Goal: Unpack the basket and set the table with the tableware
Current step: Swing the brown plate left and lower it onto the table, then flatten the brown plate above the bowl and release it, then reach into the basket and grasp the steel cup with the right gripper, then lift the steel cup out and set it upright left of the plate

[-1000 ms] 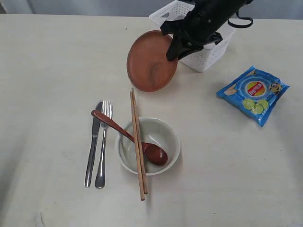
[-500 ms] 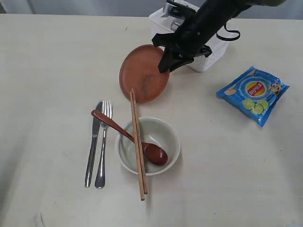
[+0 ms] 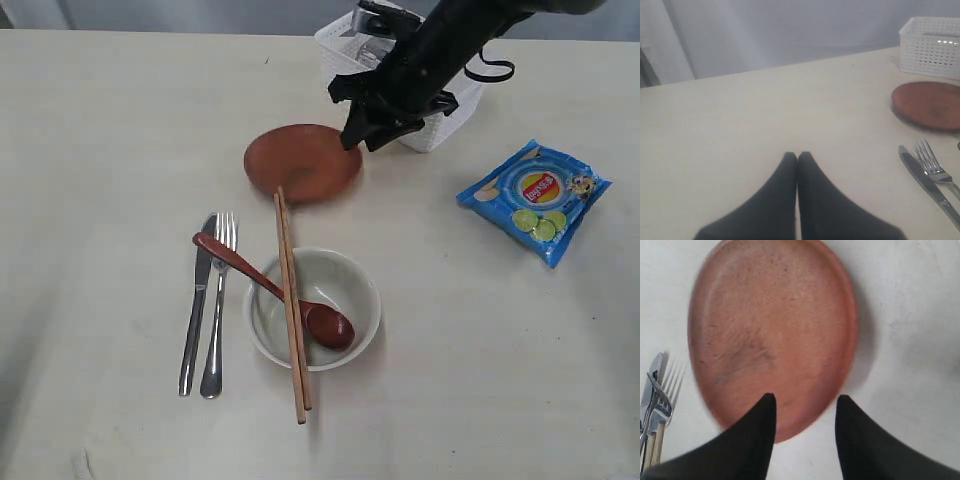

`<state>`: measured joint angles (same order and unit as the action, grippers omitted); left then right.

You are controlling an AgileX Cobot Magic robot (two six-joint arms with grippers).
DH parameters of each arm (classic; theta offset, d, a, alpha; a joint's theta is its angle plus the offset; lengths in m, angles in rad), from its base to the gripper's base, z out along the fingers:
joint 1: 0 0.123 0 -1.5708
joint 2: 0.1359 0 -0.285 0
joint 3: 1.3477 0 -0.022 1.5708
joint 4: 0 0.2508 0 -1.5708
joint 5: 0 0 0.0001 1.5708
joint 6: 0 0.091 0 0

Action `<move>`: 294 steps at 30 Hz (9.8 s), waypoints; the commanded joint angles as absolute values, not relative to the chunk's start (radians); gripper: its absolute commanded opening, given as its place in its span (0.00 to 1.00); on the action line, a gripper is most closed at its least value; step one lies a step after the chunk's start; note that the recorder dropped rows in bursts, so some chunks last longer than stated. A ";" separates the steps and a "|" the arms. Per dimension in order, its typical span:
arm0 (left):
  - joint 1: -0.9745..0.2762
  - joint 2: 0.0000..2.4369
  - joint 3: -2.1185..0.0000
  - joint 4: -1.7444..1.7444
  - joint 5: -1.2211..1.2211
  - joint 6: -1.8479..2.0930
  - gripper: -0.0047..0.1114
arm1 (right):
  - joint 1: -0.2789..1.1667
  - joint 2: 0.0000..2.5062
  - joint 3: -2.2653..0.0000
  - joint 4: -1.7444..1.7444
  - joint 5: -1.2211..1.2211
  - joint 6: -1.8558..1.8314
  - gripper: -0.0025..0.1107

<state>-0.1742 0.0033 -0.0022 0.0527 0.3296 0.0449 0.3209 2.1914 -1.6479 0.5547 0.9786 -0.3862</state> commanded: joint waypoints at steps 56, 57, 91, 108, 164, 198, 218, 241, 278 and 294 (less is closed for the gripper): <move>-0.172 0.000 0.000 0.051 0.322 0.044 0.04 | 0.228 2.025 -1.651 0.434 0.758 0.032 0.39; -0.172 0.000 0.000 0.051 0.322 0.044 0.04 | 0.198 2.037 -1.651 0.523 0.751 -0.008 0.38; -0.172 0.000 0.000 0.051 0.322 0.044 0.04 | 0.133 2.337 -1.774 1.184 0.575 -0.420 0.38; -0.172 0.000 0.000 0.051 0.322 0.044 0.04 | 0.113 2.286 -1.908 0.251 0.776 0.115 0.38; -0.172 0.000 0.000 0.051 0.322 0.044 0.04 | 0.018 2.443 -2.026 0.623 0.842 0.089 0.47; -0.172 0.000 0.000 0.051 0.322 0.044 0.04 | 0.160 2.138 -2.034 0.462 0.923 -0.188 0.02; -0.172 0.000 0.000 0.051 0.322 0.044 0.04 | 0.720 2.090 -2.038 0.109 1.163 -0.371 0.02; -0.172 0.000 0.000 0.051 0.322 0.044 0.04 | 0.852 2.274 -2.082 -0.096 1.145 -0.466 0.02; -0.172 0.000 0.000 0.051 0.322 0.044 0.04 | 0.852 2.355 -2.085 -0.141 1.075 -0.421 0.32; -0.172 0.000 0.000 0.051 0.322 0.044 0.04 | 0.852 2.294 -2.086 -0.157 1.030 -0.416 0.32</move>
